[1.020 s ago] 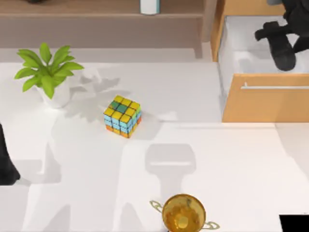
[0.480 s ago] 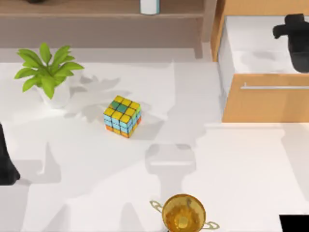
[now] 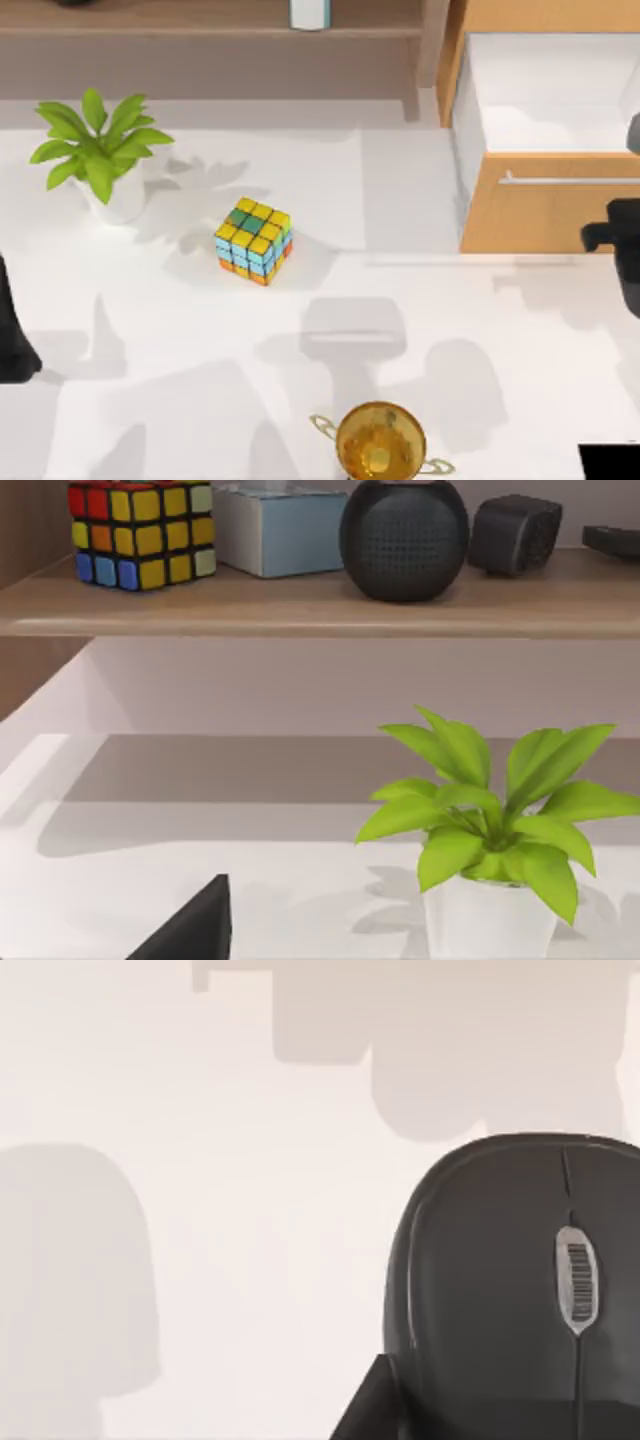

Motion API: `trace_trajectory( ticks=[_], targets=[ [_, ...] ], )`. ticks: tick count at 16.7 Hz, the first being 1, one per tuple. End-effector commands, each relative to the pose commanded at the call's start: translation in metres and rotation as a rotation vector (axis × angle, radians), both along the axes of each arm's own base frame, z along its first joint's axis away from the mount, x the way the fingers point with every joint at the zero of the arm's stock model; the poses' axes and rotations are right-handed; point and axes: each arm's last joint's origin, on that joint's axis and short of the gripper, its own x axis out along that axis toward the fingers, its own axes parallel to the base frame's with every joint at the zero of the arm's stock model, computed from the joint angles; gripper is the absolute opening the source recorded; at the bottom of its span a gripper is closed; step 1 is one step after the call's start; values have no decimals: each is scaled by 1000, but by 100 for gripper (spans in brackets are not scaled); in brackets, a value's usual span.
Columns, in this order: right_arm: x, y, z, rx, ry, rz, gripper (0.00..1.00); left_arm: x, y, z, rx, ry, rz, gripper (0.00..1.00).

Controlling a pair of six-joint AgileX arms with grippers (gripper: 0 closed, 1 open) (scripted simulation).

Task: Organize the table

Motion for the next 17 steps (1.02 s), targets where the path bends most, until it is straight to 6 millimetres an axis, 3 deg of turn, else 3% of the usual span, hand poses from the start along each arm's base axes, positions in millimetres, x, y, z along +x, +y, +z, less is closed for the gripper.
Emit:
trace_trajectory(
  ticks=[9,13,17],
  targets=[
    [-96,-17,-80,-31,157,-36,0,0,0,0,0,0,0,100],
    [-116,-22,-98,-36,172,-36,0,0,0,0,0,0,0,100],
    [-119,-22,-100,-36,173,-35,0,0,0,0,0,0,0,100]
  ],
)
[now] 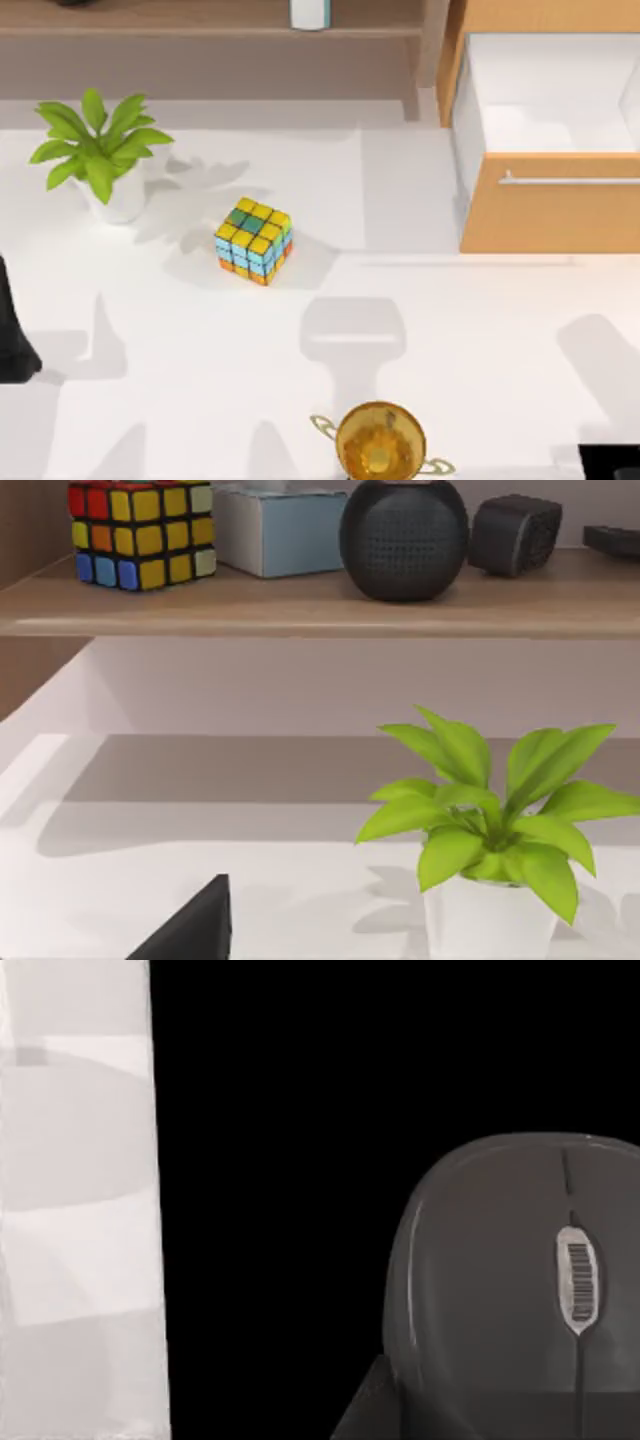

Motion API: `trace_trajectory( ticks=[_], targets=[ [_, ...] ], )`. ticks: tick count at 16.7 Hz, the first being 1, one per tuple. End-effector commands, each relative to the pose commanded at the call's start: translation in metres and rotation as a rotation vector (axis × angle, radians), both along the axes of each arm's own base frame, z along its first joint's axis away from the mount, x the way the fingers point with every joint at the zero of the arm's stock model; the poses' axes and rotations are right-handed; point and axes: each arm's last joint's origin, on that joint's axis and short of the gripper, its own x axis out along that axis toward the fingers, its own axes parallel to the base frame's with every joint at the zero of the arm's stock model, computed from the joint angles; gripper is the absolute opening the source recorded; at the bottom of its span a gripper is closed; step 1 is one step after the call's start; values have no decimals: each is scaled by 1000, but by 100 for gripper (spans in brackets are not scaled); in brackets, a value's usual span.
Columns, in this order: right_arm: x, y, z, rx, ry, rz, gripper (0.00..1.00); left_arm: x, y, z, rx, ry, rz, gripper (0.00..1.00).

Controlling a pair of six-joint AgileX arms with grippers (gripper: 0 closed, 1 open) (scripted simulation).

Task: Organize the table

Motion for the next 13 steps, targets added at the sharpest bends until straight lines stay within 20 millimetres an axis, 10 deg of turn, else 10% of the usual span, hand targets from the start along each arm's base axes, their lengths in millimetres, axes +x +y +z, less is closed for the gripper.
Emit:
trace_trajectory(
  ticks=[13],
  targets=[
    [6,2,10,28,-58,-4,0,0,0,0,0,0,0,100]
  ],
)
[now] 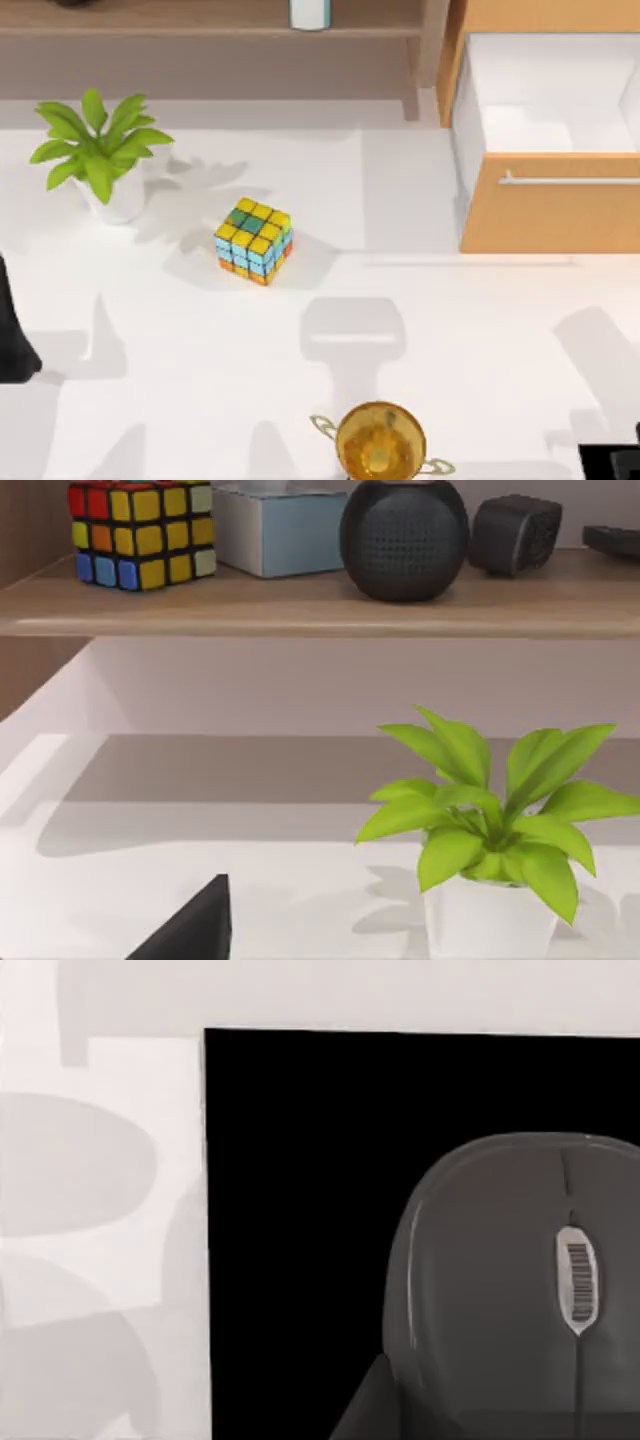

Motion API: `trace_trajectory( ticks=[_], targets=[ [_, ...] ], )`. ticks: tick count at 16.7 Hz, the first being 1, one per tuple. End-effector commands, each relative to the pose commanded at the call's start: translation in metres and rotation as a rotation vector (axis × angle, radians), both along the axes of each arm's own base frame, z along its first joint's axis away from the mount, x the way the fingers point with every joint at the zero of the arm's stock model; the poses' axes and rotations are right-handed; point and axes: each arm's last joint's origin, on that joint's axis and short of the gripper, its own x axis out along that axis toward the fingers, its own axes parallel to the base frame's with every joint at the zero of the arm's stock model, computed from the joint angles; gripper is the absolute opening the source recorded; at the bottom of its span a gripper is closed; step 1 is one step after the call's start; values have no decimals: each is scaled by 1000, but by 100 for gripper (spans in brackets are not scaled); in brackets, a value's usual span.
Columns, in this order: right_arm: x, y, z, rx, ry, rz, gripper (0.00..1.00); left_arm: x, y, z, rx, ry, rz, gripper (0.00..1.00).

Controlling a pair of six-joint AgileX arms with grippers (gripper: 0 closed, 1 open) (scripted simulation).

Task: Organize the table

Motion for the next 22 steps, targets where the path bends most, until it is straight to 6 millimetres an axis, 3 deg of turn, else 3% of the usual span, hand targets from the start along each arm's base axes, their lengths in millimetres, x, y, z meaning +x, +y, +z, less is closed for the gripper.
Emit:
trace_trajectory(
  ticks=[13,22],
  targets=[
    [6,3,10,33,-88,3,0,0,0,0,0,0,0,100],
    [-4,-2,-18,-23,46,4,0,0,0,0,0,0,0,100]
  ],
)
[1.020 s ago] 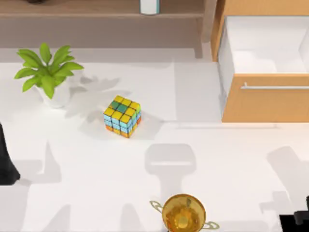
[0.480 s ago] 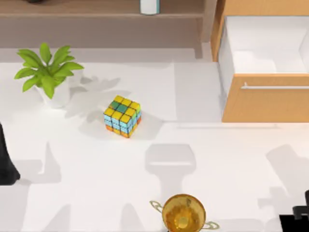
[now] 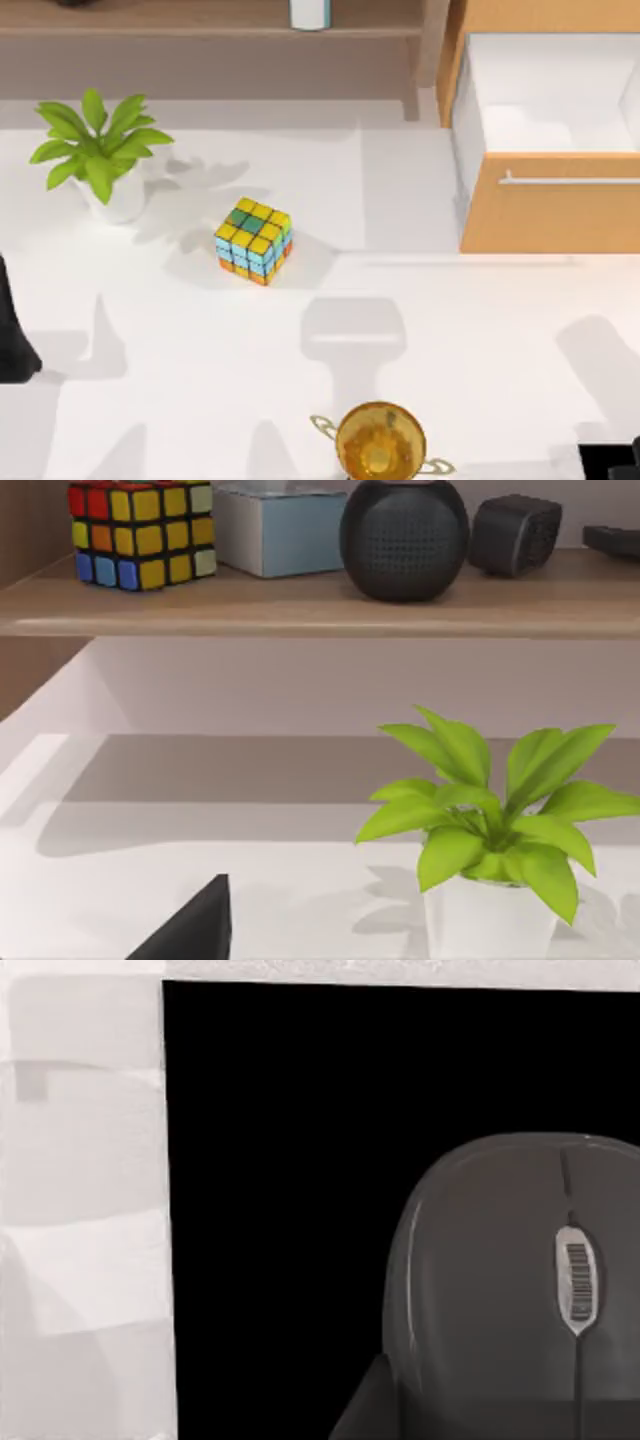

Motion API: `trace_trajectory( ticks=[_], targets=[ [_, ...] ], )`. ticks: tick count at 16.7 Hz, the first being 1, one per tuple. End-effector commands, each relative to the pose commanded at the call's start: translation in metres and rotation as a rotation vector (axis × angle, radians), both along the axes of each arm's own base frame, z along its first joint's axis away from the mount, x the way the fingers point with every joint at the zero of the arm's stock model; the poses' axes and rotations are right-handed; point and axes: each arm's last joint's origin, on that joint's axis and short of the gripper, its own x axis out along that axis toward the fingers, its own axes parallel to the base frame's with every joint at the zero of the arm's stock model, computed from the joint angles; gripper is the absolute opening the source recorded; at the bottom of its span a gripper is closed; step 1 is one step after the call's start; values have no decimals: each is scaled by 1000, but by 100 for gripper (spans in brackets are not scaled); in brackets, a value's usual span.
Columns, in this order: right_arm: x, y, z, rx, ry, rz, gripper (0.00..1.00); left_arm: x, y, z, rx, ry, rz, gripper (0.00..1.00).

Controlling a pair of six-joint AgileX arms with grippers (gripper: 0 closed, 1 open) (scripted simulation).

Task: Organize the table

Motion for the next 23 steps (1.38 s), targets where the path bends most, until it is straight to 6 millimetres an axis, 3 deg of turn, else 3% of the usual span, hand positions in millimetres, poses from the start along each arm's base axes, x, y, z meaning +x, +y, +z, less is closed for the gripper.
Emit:
trace_trajectory(
  ticks=[5,18,23],
  targets=[
    [-1,0,-2,-5,13,0,0,0,0,0,0,0,0,100],
    [-1,0,-2,-5,13,0,98,0,0,0,0,0,0,100],
    [-1,0,-2,-5,13,0,100,0,0,0,0,0,0,100]
  ],
)
